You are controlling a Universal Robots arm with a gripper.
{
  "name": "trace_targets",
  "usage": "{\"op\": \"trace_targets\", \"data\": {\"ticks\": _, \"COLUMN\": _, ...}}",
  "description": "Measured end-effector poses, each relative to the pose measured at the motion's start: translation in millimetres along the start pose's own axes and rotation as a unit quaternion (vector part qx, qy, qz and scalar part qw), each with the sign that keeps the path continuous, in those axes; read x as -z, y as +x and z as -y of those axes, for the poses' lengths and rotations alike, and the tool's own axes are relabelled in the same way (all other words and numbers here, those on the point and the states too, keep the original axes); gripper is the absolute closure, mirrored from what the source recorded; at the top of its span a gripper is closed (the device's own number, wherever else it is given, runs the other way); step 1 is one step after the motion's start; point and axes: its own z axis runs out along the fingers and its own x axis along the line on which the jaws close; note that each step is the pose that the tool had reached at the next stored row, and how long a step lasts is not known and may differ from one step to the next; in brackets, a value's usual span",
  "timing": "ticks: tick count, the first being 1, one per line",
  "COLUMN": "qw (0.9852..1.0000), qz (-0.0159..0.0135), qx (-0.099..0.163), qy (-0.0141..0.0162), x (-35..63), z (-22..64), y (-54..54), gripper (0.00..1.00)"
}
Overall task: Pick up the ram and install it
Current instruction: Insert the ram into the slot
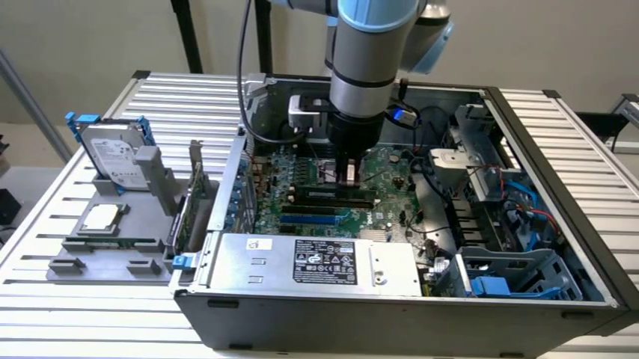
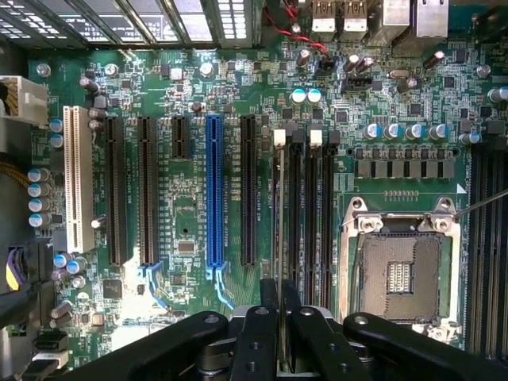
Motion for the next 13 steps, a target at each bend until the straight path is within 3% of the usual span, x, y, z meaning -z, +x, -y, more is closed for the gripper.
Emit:
{"op": "trace_targets", "data": {"ticks": 5, "qw": 1.0, "qz": -0.0025, "qx": 0.0, "qy": 0.0003, "x": -1.4, "z": -0.3, "y": 0.0, "gripper": 0.87}}
{"op": "trace_targets", "data": {"ticks": 13, "qw": 1.0, "qz": -0.0024, "qx": 0.0, "qy": 0.0004, "x": -1.9, "z": -1.9, "y": -1.6, "gripper": 0.87}}
